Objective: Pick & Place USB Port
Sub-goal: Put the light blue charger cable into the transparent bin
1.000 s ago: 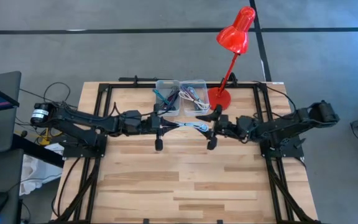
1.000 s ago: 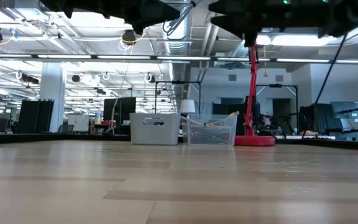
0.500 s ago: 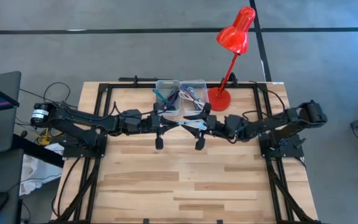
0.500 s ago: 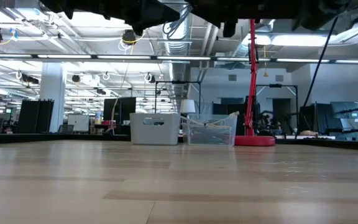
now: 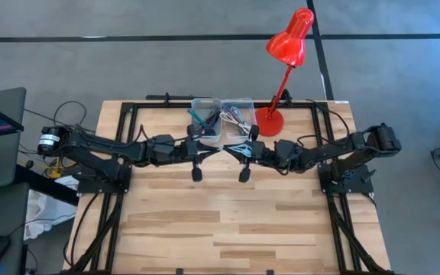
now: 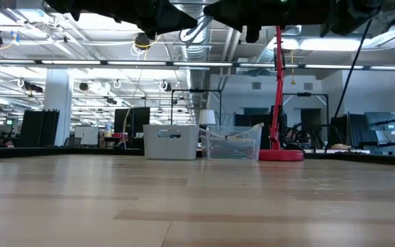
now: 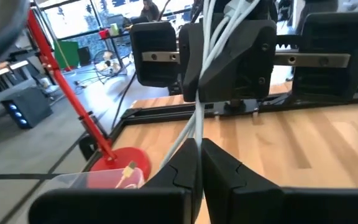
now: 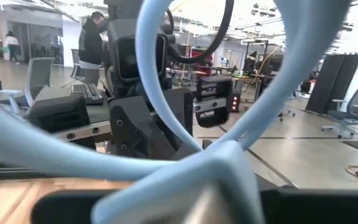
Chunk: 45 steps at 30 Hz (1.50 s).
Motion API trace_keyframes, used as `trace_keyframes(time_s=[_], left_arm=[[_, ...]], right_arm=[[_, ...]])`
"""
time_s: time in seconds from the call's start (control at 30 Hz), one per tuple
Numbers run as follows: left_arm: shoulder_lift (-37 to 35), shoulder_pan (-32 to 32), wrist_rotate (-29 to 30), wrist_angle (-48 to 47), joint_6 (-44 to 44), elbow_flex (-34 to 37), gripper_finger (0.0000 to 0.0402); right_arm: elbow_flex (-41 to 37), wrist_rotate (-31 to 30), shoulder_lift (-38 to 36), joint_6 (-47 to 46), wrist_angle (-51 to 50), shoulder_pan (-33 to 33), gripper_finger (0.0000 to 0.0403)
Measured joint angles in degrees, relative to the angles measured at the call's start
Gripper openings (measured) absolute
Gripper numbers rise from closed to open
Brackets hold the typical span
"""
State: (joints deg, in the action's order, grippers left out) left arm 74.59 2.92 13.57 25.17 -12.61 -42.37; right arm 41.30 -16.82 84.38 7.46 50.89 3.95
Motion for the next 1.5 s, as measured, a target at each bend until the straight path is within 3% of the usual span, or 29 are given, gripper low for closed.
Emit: trace_keyframes(time_s=[0.2,0.37,0.57,0.8,1.17,1.5], left_arm=[[-0.23,-0.1,1.02,-2.79,-2.84,0.06,0.0023],[-3.87,-0.04,3.24,-11.49,-5.44,0.09,0.0022],[-12.71,0.69,3.6,-23.11,-4.68,0.32,0.0021],[-26.7,4.11,3.59,-23.08,-5.47,8.13,0.0021],[-44.58,11.07,4.47,-22.34,-6.45,19.74,0.0021],[-44.99,12.48,5.94,-22.18,-5.15,20.31,0.0021]], right_arm=[[0.0,0.16,-0.1,-2.05,-3.66,-3.09,0.0004],[0.0,0.34,-0.64,-2.38,-7.0,-5.17,0.0002],[-1.09,-0.98,-4.75,-2.39,-12.28,-9.32,0.0001],[-3.92,1.33,-9.71,-5.85,-20.07,-16.4,0.0001],[-11.85,9.23,-9.65,-10.25,-16.34,-28.9,0.0],[-13.81,11.01,0.97,-9.22,-5.83,-36.86,0.0]])
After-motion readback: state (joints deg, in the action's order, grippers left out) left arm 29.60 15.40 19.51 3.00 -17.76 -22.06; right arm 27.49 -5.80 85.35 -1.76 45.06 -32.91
